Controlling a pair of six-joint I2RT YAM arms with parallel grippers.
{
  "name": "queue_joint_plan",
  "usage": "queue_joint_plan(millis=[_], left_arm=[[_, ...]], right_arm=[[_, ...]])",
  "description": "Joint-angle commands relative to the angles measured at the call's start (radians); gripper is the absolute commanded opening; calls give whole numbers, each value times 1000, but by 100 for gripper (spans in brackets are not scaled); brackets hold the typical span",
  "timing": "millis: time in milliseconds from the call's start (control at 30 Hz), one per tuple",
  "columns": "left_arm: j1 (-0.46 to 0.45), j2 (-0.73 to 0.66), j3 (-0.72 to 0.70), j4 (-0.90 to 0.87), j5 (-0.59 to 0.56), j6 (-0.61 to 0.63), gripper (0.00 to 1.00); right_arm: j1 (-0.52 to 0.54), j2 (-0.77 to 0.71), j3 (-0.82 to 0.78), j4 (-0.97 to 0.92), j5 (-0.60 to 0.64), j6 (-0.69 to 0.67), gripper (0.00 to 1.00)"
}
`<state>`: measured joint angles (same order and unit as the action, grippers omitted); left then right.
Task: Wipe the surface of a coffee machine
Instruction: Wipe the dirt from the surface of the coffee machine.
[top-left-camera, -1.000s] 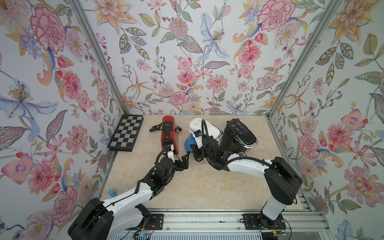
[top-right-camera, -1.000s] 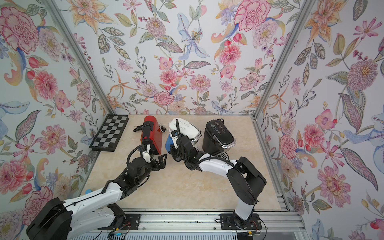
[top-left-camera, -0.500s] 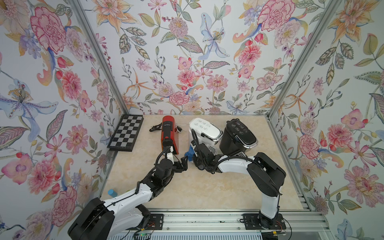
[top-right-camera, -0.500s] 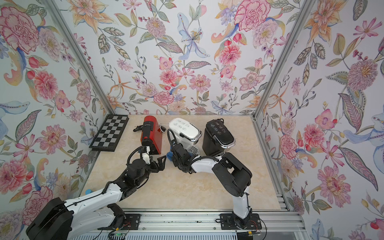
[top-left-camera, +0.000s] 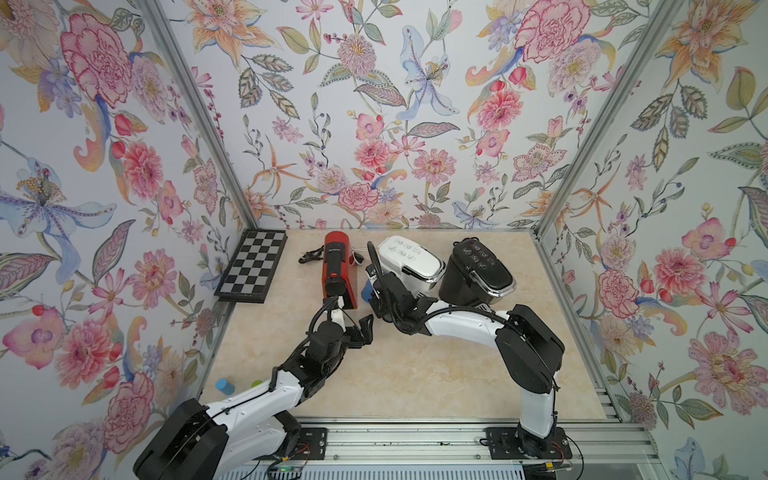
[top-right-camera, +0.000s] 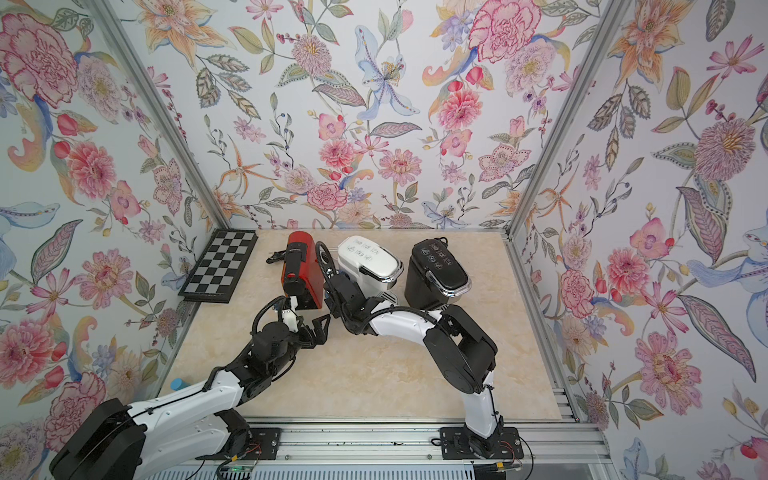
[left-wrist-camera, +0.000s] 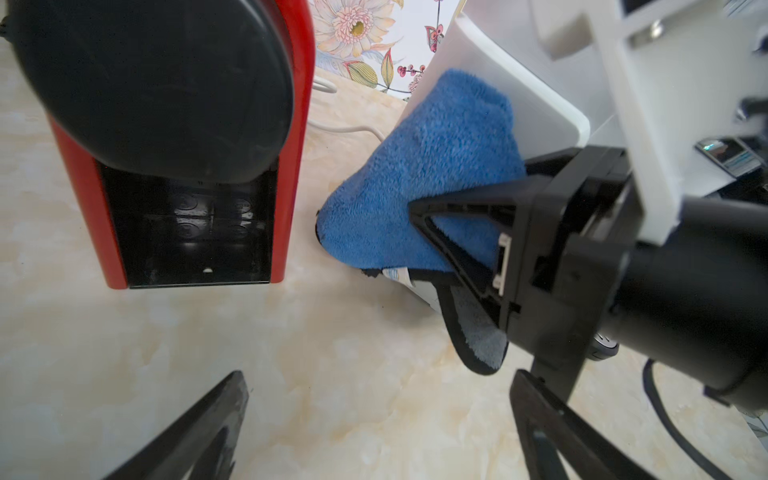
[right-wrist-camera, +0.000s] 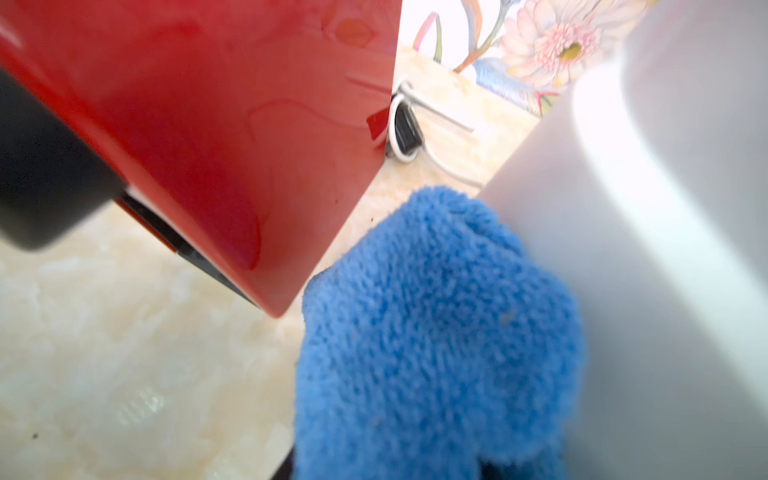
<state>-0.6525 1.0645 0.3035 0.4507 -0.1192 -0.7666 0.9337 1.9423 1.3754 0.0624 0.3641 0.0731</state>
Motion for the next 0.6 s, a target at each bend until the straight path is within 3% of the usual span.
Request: queue_joint_plan(millis=[0,200,567], left_arm=[[12,-14,-24,21,-19,-24,99],[12,-38,-40,25,-16,-32,99],[11,-63,-50,9,-30,-31,99]], right_arm=[[-12,9,94,-25,24,-50,27],[-44,104,221,-95,-1,-64,28],[-64,224,247,-161,-67,-23,28]])
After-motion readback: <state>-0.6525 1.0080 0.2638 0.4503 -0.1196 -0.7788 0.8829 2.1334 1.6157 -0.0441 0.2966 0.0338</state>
